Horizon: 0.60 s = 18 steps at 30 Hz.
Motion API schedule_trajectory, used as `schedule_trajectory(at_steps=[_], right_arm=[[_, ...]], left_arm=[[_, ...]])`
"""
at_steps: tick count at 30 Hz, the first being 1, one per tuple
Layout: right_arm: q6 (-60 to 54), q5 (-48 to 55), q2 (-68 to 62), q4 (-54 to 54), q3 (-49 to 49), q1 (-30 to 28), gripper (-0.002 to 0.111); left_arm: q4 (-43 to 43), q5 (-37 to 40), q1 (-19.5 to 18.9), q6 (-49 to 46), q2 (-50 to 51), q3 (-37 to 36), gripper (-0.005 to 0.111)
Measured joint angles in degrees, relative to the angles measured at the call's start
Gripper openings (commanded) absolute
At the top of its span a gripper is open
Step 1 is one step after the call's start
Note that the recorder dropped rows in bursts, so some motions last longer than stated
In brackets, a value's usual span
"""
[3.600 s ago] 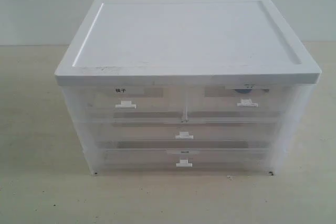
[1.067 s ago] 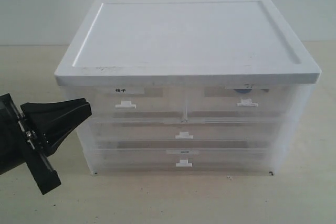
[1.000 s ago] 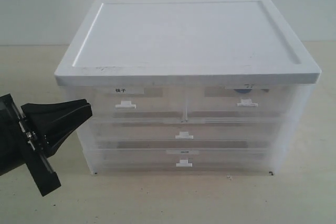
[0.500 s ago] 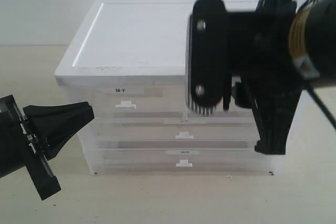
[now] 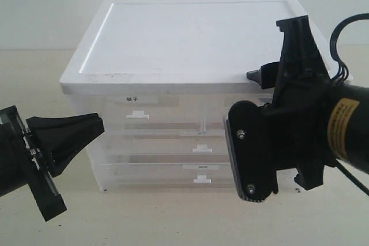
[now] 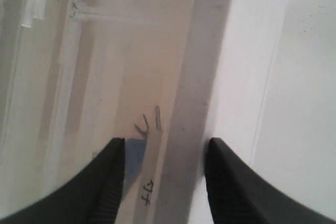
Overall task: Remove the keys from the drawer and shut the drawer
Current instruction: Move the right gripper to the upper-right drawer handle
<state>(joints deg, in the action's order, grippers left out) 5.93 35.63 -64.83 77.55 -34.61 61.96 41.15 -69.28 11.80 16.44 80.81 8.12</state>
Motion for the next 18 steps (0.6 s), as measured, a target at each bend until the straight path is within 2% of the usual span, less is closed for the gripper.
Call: schedule_trajectory(at_steps=[5, 9, 13, 18], right_arm=[[8.32, 1.18, 6.96, -2.31, 0.98, 4.57, 0.040], [9.04, 3.57, 15.08, -5.57, 0.98, 4.84, 0.040], [3.57, 3.69, 21.00, -13.21, 1.83, 4.84, 0.040], [-5.51, 1.34, 21.02, -18.08, 10.80, 4.84, 0.040]], left_arm=[[0.22, 0.00, 0.00, 0.00, 0.00, 0.00, 0.005], [0.22, -0.11, 0.00, 0.12, 0.00, 0.00, 0.005], [0.22, -0.11, 0.00, 0.12, 0.00, 0.00, 0.005], [0.22, -0.11, 0.00, 0.12, 0.00, 0.00, 0.005]])
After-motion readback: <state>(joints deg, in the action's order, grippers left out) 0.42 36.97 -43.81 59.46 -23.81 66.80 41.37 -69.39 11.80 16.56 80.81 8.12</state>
